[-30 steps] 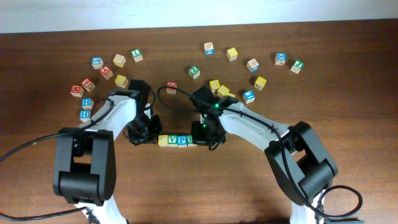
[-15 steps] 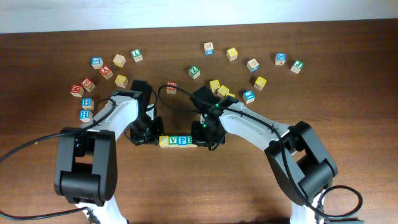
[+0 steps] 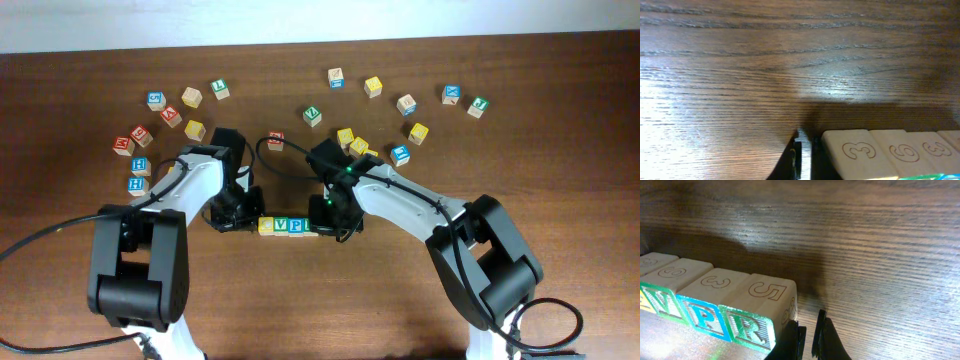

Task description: Spell out CVPR

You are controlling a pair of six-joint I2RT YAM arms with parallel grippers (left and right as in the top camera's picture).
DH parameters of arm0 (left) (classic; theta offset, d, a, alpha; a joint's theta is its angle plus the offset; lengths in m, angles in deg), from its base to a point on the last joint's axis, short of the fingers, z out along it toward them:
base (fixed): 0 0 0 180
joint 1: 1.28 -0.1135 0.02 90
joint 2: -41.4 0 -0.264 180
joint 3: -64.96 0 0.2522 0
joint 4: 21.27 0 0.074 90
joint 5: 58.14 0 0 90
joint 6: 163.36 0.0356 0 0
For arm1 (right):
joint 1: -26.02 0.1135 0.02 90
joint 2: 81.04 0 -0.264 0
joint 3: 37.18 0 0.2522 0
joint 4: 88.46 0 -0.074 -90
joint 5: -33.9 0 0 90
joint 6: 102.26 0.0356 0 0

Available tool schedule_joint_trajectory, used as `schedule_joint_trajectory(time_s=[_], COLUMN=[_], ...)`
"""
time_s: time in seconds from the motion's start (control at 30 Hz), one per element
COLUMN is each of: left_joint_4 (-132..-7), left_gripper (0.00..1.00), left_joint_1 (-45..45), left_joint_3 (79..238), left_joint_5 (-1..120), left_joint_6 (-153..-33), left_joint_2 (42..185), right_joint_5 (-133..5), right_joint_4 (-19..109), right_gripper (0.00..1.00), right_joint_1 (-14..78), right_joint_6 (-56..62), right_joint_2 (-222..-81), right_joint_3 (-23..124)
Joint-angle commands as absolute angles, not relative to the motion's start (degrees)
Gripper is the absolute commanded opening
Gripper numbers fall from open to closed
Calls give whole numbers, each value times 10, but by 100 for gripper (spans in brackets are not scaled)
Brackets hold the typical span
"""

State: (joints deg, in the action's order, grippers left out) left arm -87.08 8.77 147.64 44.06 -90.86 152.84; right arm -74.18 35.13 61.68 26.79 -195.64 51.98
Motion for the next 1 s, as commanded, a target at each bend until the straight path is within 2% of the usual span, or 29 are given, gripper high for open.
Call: schedule_joint_trajectory(time_s=[0.0, 0.23, 0.4, 0.53, 0.73, 0.8, 0.83, 0.87, 0.9, 0.93, 0.97], left_joint_4=[-878, -894, -902, -952, -1015, -1038, -1056, -1068, -1078, -1094, -1107], left_gripper=[6, 4, 2, 0, 3, 9, 18, 43, 63, 81, 96], left_joint_1=[96, 62, 52, 48, 8, 0, 1, 2, 2, 6, 12], left_joint_3=[1463, 1464, 1474, 1537, 1603, 1603, 1603, 1603, 1603, 1602, 1602], left_joint_5=[436, 434, 419, 408, 408, 408, 408, 409, 411, 413, 412], left_joint_6=[-900, -900, -899, -900, -900, -900, -900, -900, -900, -900, -900], left_joint_2=[1540, 1539, 1539, 1538, 1445, 1365, 1316, 1286, 1264, 1237, 1218], right_joint_5=[-734, -719, -718, -669, -627, -605, -580, -568, -563, -549, -541], right_joint_4=[358, 352, 345, 306, 176, 136, 109, 92, 82, 57, 43], right_gripper=[5, 8, 4, 6, 27, 45, 58, 67, 72, 84, 93], right_joint_1=[619, 619, 619, 616, 569, 558, 559, 562, 565, 575, 582], right_joint_6=[270, 270, 270, 270, 226, 214, 214, 214, 213, 214, 214], right_joint_2=[-1961, -1961, -1961, -1942, -1850, -1784, -1736, -1700, -1676, -1625, -1601], right_joint_3=[518, 518, 518, 535, 592, 594, 594, 594, 594, 593, 592])
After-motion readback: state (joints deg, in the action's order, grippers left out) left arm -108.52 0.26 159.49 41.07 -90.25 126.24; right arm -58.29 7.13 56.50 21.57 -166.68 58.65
